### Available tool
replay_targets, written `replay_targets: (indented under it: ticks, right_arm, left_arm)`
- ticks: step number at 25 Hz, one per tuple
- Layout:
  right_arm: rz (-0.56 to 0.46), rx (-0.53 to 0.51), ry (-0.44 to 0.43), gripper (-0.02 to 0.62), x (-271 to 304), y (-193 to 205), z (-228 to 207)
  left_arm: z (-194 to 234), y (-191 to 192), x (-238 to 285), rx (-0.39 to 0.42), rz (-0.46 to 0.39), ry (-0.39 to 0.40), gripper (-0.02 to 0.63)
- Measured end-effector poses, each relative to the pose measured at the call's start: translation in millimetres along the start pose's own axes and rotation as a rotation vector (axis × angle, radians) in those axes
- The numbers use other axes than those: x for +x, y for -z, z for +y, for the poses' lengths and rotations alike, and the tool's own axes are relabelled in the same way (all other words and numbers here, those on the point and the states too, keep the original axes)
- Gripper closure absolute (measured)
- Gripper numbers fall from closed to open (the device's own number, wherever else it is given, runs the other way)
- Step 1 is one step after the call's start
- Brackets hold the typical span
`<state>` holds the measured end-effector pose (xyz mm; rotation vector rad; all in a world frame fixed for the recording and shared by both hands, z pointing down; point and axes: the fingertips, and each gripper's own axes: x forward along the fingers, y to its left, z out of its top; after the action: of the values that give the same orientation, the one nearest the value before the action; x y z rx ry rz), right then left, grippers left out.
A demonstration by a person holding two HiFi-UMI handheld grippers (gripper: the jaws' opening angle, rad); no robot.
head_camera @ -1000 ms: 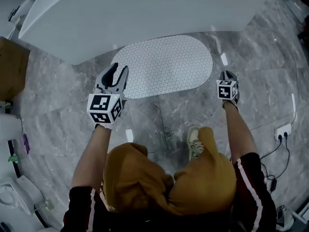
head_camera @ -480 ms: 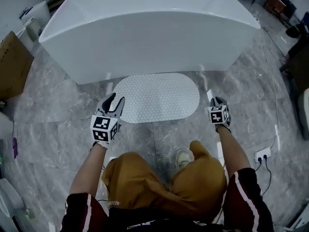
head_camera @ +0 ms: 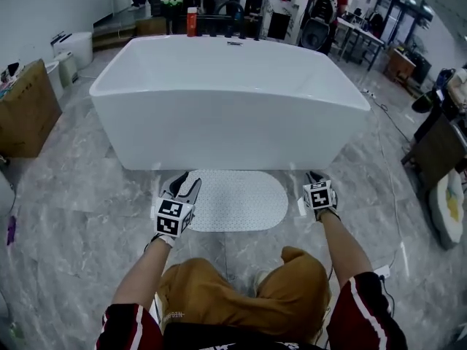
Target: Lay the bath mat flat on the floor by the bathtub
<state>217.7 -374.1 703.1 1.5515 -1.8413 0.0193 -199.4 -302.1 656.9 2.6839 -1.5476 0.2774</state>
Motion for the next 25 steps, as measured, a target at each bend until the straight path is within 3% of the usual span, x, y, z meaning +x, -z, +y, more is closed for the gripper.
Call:
replay_targets:
  ticks: [3, 7, 12, 15, 18, 23, 25]
  right_arm:
    - [-0.053, -0.022, -0.054, 0.523, -19.0, -53.0, -1.0]
    - [-0.176, 0.137, -0.117, 0.523, -55.0, -134.7, -8.8]
    - [-0.200, 0.380, -0.158, 0.523, -92.5, -189.6, 1.8]
    - [-0.246, 0.498, -0.185, 0.523, -108.5, -200.3, 27.0]
    - [-0.287, 0.558, -0.152, 0.523, -112.8, -188.5, 45.9]
    - [-0.316, 0.469, -0.051, 0.523, -96.2, -159.5, 63.9]
    - [-0.337, 0.425, -0.049, 0.523, -90.9, -162.1, 68.0]
  left_arm:
    - [9.2, -27.2, -3.9, 0.010, -0.020, -0.013, 0.448]
    - [12.3, -69.6, -2.2, 0.003, -0.053, -0.021, 0.448]
    - [-3.3, -129.0, 6.9, 0.004, -0.099, 0.006, 0.448]
    - [-15.9, -154.3, 4.0, -0.023, -0.140, 0.014, 0.448]
    - [-26.7, -161.4, -3.6, -0.032, -0.156, 0.007, 0.448]
    - [-25.5, -151.4, -12.5, -0.065, -0.158, -0.028, 0.448]
    - [-25.0, -151.5, -12.5, -0.086, -0.181, -0.048, 0.448]
